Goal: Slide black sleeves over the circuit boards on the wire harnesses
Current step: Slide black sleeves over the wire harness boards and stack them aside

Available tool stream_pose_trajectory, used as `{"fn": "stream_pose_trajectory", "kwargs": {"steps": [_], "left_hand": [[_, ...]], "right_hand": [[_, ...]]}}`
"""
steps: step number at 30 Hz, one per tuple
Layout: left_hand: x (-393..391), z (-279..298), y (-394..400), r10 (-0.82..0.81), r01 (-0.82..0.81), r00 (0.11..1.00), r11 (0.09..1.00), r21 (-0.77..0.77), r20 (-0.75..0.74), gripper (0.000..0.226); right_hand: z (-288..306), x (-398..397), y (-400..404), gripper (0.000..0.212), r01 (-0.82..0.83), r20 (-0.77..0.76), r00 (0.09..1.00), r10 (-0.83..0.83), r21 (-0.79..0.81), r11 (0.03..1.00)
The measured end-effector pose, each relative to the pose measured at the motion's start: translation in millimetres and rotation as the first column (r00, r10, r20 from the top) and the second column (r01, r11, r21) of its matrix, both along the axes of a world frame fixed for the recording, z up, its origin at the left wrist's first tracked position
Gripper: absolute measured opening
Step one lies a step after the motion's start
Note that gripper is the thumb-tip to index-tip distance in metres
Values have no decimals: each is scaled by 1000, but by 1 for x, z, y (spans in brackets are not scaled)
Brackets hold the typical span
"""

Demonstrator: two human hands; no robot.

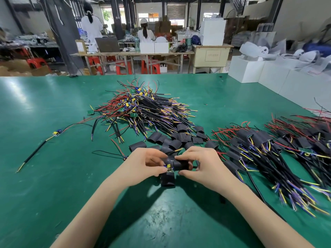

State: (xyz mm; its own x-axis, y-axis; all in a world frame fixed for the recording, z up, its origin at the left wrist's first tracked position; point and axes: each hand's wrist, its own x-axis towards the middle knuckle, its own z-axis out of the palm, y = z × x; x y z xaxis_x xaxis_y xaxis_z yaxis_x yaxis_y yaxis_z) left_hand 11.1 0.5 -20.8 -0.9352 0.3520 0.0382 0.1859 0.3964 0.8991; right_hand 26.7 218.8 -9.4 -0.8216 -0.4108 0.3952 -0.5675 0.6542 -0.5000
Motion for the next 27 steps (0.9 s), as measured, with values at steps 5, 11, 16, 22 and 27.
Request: {"fn": "stream_pose_trajectory", "kwargs": {"steps": [5, 11, 16, 22, 27], "left_hand": [[4, 4, 3, 0, 1, 991, 1000, 9, -132, 16], [7, 6, 6, 14, -1, 968, 999, 53, -251, 20], [6, 6, 8, 39, -26, 950, 999, 45, -310, 23], [6, 5, 8, 29, -6, 967, 996, 91, -253, 18], [4, 3, 8, 44, -11, 975, 988, 154, -217, 17]], "right_hand": [[0, 0, 0, 35, 13, 33, 999, -12, -23, 1000], [1, 0, 8, 31, 106, 164, 983, -82, -138, 985], [5, -2, 12, 30, 110, 106, 989, -103, -66, 992], [5, 0, 8, 33, 99, 51, 994, -96, -70, 993], [2, 1, 4, 35, 75, 35, 997, -73, -39, 996]]}}
